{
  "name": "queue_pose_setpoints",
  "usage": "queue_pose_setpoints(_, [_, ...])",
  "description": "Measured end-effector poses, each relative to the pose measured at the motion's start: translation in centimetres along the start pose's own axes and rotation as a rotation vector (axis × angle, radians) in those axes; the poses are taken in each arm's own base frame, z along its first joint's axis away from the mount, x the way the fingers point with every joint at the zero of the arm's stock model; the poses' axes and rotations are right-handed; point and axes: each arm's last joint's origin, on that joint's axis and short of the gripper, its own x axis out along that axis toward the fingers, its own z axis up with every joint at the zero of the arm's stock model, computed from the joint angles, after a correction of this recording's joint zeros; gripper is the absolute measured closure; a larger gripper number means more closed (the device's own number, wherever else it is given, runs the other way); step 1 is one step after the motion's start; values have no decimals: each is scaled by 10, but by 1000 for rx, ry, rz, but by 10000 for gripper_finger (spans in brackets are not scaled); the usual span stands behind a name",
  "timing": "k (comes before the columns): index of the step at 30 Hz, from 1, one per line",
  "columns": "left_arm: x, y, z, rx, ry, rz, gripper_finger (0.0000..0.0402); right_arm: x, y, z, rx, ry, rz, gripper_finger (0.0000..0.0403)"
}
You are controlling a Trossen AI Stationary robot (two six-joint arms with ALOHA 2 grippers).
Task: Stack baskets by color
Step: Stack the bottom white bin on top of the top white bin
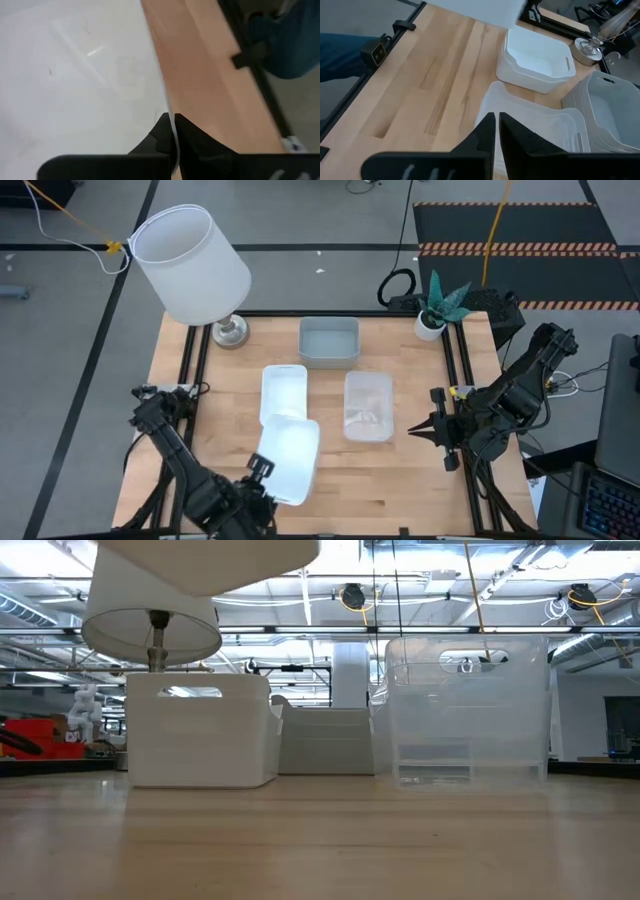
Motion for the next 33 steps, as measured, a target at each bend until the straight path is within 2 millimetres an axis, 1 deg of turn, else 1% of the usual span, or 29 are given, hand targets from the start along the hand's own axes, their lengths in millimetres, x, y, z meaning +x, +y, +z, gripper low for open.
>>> queue_pose_setpoints(8, [-5,44,12,100,-41,55,396,0,0,0,-6,4,-2,387])
queue_pose_setpoints(11, [-11,59,11,121,-58,68,396,0,0,0,-7,4,-1,387])
queue_pose_setpoints(18, [-44,101,-7,111,-134,123,396,0,0,-1,-8,6,-2,387])
queue_pose_setpoints(23, [-63,124,-21,83,-178,142,396,0,0,-1,-8,6,-2,387])
queue_pose_setpoints(28, [-76,139,-33,52,-208,156,396,0,0,-1,-6,7,-1,387])
queue_pose_setpoints(31, [-80,142,-39,44,-219,157,396,0,0,-1,-6,7,-1,387])
queue_pose_setpoints(33, [-79,144,-45,41,-205,158,396,0,0,-1,-6,7,-1,387])
